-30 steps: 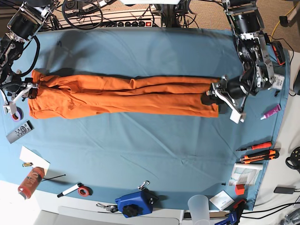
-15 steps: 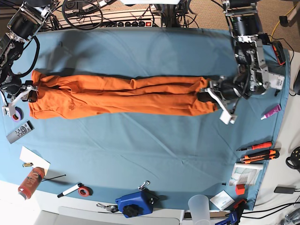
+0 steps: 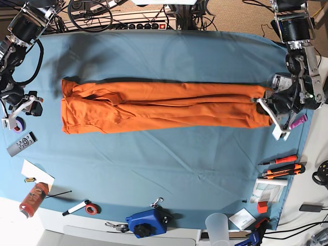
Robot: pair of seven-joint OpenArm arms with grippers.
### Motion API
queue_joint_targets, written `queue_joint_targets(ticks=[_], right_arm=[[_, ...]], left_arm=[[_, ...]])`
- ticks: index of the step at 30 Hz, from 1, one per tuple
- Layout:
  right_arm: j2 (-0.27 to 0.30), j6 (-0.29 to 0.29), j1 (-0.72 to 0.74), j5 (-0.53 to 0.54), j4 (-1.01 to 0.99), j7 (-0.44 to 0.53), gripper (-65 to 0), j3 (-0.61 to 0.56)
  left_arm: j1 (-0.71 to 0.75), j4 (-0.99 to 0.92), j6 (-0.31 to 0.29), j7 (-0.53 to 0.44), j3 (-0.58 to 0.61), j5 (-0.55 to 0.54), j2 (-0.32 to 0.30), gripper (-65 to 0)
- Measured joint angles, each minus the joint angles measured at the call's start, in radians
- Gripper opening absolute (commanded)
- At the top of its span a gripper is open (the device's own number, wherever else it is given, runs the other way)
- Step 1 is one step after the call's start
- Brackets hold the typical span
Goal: Layout the t-shirt on the table in an organized manner, then fold the t-shirt properly
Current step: 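Fold the strip end over with the left gripper toward the right gripper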
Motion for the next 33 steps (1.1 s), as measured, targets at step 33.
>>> queue_joint_targets(ticks=[33], right_arm=[[0.000, 0.000, 0.000, 0.001, 0.000, 0.021, -45.8, 0.000]], left_arm=[[-0.062, 0.080, 0.267, -0.127, 0.906, 0.920, 0.494, -51.9]])
